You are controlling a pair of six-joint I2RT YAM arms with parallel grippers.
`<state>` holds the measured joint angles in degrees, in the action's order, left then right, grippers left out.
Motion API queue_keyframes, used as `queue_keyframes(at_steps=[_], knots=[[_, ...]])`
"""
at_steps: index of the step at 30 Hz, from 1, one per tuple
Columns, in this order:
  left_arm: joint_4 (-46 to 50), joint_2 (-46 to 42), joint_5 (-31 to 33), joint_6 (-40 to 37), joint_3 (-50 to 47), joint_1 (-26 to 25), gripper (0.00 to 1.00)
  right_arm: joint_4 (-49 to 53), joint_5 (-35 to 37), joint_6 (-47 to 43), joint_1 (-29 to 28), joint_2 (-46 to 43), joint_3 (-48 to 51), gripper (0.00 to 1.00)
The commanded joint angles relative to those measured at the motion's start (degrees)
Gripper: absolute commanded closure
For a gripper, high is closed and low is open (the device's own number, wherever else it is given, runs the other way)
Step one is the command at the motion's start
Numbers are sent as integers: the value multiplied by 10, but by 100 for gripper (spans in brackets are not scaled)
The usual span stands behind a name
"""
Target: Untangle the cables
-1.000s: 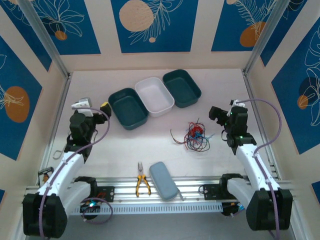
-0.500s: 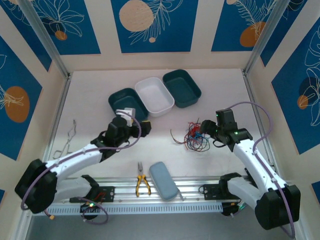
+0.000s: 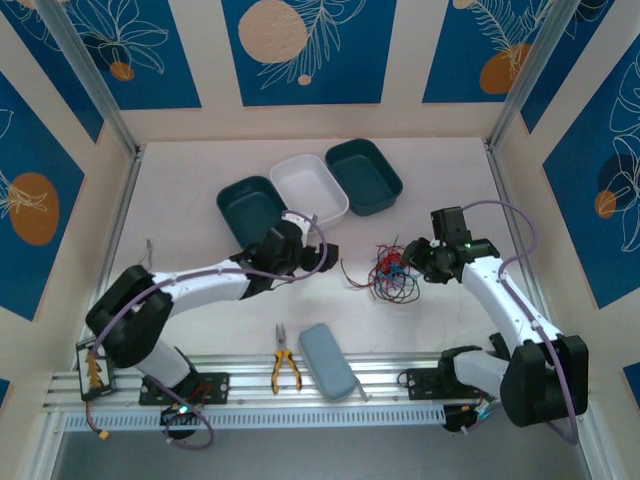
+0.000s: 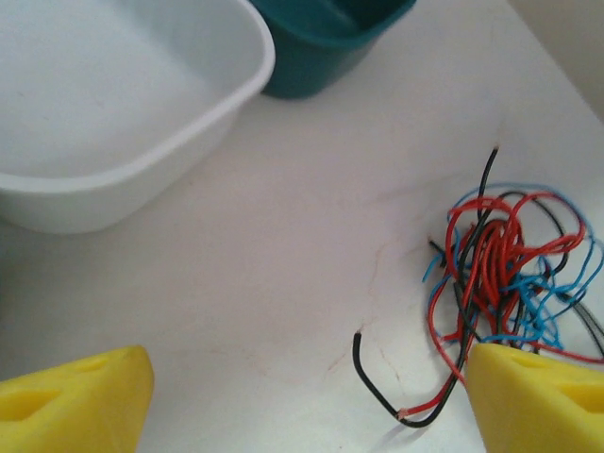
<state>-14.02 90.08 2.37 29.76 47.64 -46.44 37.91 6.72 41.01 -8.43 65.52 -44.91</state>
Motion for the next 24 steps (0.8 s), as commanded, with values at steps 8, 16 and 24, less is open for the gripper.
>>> queue_keyframes(at_steps=[8, 16, 24], knots=[[35, 89, -53, -15, 70, -26, 27, -35, -83, 3, 14, 59, 6, 53], [53, 131, -69, -15, 90, -35, 42, -41, -80, 5, -16, 103, 11, 55], [66, 147, -69, -14, 97, -35, 74, -39, -81, 14, -49, 133, 5, 57]])
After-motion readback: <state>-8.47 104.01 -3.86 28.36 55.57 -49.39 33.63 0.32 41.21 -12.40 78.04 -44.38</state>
